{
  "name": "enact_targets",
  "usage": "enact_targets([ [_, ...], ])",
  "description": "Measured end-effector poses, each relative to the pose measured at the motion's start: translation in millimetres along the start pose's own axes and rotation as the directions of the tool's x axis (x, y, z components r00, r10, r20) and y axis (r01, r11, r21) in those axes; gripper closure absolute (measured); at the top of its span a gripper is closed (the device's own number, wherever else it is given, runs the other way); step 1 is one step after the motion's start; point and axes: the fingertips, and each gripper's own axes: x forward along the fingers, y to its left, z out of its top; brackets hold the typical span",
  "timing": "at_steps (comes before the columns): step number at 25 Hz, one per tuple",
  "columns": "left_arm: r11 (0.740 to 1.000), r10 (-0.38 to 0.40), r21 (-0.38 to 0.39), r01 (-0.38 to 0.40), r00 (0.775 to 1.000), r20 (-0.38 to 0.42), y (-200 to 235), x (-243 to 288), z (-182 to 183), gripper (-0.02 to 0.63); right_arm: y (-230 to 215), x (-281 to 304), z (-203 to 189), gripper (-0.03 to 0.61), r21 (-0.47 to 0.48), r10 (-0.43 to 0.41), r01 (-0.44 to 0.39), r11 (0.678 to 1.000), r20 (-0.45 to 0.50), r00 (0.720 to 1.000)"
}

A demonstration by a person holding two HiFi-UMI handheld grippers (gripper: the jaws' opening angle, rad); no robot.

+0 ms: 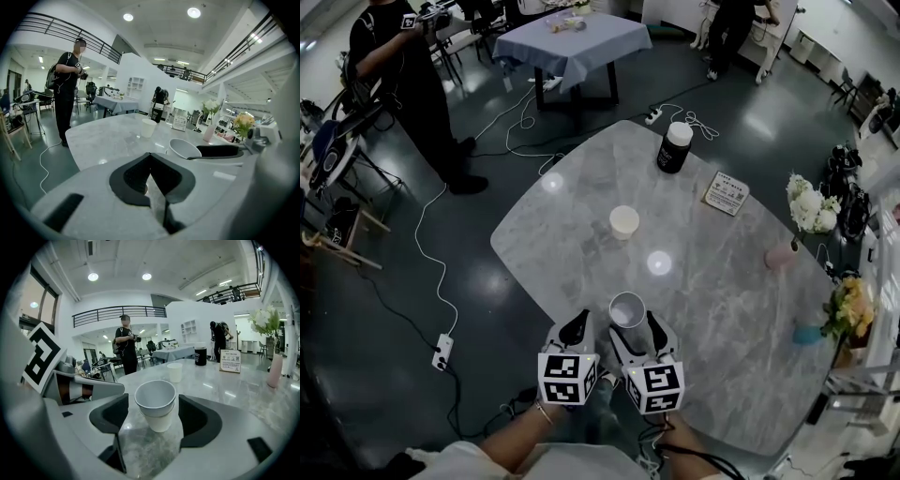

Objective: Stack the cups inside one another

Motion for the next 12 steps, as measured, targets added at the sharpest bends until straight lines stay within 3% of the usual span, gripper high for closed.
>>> enact_targets([
  [12,1.000,-0.017,0.018,0.016,0.999,0.049,-2.3,-0.6,34.7,0.611,-26.6,-21.6,43.0,0.301,0.029,-0.097,0.095,0.995,0.079,0.992],
])
